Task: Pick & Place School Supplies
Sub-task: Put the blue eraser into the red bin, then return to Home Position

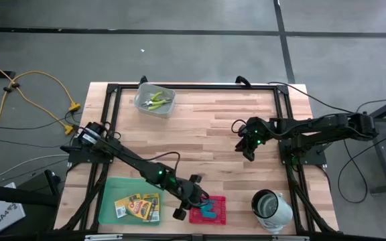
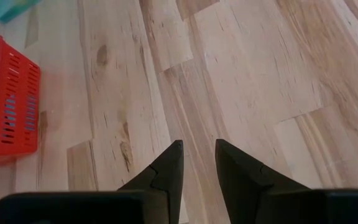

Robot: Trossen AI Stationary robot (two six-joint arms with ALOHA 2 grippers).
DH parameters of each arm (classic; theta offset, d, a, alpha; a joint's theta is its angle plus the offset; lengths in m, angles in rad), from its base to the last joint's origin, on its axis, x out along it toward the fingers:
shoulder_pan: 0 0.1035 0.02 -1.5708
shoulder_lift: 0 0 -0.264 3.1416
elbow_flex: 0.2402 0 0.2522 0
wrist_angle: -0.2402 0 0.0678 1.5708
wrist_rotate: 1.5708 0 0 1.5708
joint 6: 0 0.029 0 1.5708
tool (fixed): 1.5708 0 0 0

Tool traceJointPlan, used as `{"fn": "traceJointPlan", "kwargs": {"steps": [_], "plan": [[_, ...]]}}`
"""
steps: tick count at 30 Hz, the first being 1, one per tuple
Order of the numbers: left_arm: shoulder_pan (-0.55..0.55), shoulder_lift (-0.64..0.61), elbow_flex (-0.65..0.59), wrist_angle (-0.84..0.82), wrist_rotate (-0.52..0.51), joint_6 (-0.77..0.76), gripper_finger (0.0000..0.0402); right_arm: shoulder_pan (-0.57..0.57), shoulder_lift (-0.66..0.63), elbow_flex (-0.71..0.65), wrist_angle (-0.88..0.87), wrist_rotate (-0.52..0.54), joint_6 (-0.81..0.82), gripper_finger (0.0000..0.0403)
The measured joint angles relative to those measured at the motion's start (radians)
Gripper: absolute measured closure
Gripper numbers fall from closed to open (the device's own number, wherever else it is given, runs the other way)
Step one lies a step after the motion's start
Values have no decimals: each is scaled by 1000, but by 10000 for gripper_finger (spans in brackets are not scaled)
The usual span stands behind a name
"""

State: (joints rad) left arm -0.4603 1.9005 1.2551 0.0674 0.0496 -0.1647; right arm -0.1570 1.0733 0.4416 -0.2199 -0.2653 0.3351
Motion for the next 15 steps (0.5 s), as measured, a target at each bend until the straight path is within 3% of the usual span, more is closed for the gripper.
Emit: {"fn": "traceJointPlan", "kwargs": {"steps": [7, 15], "plan": [[5, 14, 0, 0, 1, -1, 269, 4, 0, 0, 0, 0, 0, 318], [3, 14, 0, 10, 1, -1, 262, 55, 0, 0, 2, 4, -18, 318]]}}
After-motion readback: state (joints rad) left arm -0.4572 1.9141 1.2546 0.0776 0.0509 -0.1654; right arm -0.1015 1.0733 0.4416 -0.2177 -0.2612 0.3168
